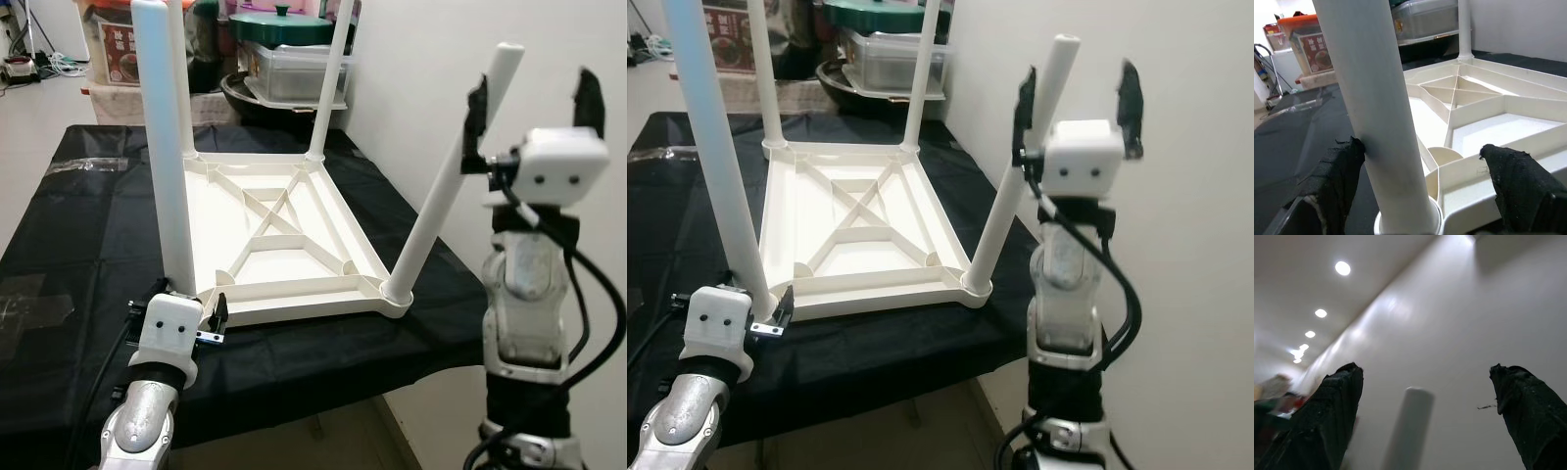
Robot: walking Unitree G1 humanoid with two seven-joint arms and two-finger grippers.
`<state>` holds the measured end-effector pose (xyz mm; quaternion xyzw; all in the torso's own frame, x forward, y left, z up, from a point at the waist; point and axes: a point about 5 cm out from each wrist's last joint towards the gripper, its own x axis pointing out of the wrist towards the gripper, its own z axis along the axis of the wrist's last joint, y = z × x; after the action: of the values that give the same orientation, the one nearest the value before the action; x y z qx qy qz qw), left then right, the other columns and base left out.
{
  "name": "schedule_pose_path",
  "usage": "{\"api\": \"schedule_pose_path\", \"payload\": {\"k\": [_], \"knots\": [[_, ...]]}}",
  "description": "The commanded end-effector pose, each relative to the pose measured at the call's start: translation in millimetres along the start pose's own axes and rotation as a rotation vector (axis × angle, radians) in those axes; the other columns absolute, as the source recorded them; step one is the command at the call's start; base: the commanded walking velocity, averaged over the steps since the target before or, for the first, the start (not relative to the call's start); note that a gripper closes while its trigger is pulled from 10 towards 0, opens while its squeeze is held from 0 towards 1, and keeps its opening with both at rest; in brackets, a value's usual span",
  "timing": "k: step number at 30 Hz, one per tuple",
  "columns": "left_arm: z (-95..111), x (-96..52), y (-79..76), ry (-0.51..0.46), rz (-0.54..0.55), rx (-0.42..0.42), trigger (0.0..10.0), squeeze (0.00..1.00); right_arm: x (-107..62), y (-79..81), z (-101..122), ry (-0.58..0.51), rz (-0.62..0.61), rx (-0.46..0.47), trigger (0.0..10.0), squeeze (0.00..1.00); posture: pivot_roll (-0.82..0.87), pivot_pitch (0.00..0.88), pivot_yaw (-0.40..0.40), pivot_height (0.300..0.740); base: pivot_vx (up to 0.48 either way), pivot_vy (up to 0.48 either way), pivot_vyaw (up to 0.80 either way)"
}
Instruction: Building children table
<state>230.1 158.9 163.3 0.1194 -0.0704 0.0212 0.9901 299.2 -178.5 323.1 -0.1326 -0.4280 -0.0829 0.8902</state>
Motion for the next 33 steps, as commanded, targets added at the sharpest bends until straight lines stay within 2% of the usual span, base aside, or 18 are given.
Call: {"api": "schedule_pose_path", "payload": {"k": [1,2,3,6,7,11,14,15,16,19,21,23,28,33], "knots": [[-2,0.6,-3.6,0.003,-0.019,0.005,10.0,0.0,2.2,-1.2,-19,0.122,0.029,0.068,10.0,0.0,0.12,0.0,-0.143,0.74,0.0,0.0,0.0],[-2,1.0,-3.9,0.0,-0.021,0.005,10.0,0.0,7.0,-3.3,-29,0.183,0.047,0.101,10.0,0.0,0.12,0.0,-0.143,0.74,0.0,0.0,0.0],[-2,1.0,-3.9,0.0,-0.021,0.005,10.0,0.0,7.0,-3.3,-29,0.183,0.047,0.101,10.0,0.0,0.12,0.0,-0.143,0.74,0.0,0.0,0.0],[-2,1.9,-4.3,-0.004,-0.021,0.004,10.0,0.0,23.5,-17.2,-47,0.283,0.053,0.132,10.0,0.0,0.12,0.0,-0.147,0.74,0.0,0.0,0.0],[-2,1.9,-4.3,-0.004,-0.021,0.004,10.0,0.0,23.5,-17.2,-47,0.283,0.053,0.132,10.0,0.0,0.12,0.0,-0.147,0.74,0.0,0.0,0.0],[-2,2.5,-3.8,-0.008,-0.017,0.002,10.0,0.0,44.0,-37.5,-55,0.344,0.003,0.158,10.0,0.0,0.12,0.0,-0.158,0.74,0.0,0.0,0.0],[-2,2.8,-3.5,-0.008,-0.015,0.003,10.0,0.0,46.9,-40.6,-55,0.35,-0.003,0.155,10.0,0.0,0.12,0.0,-0.158,0.74,0.0,0.0,0.0],[-2,2.8,-3.2,-0.009,-0.014,0.003,10.0,0.0,48.9,-42.7,-55,0.356,-0.004,0.164,8.9,0.0,0.12,0.0,-0.16,0.74,0.0,0.0,0.0],[-3,3.2,-3.2,-0.009,-0.013,0.003,10.0,0.0,49.7,-42.2,-56,0.37,0.013,0.195,0.0,0.0,0.12,0.0,-0.159,0.74,0.0,0.0,0.0],[-3,3.6,-3.4,-0.008,-0.013,0.003,10.0,0.0,49.1,-39.7,-57,0.391,0.042,0.222,0.0,0.0,0.12,0.0,-0.159,0.74,0.0,0.0,0.0],[-4,3.9,-4.9,-0.006,-0.018,0.003,10.0,0.0,40.9,-23.3,-67,0.522,0.162,0.361,0.0,0.0,0.11,0.0,-0.151,0.74,0.0,0.0,0.0],[-5,3.7,-6.0,-0.003,-0.022,0.003,10.0,0.0,34.6,-11.9,-71,0.608,0.249,0.435,0.0,0.0,0.11,0.0,-0.151,0.74,0.0,0.0,0.0],[-6,3.2,-6.7,-0.001,-0.024,0.003,10.0,0.0,31.7,-7.8,-73,0.65,0.286,0.463,0.0,0.0,0.11,0.0,-0.15,0.74,0.0,0.0,0.0],[-7,2.6,-7.4,0.002,-0.024,0.003,10.0,0.0,34.2,-8.9,-74,0.672,0.314,0.439,0.0,0.0,0.11,0.0,-0.153,0.74,0.0,0.0,0.0]]}}
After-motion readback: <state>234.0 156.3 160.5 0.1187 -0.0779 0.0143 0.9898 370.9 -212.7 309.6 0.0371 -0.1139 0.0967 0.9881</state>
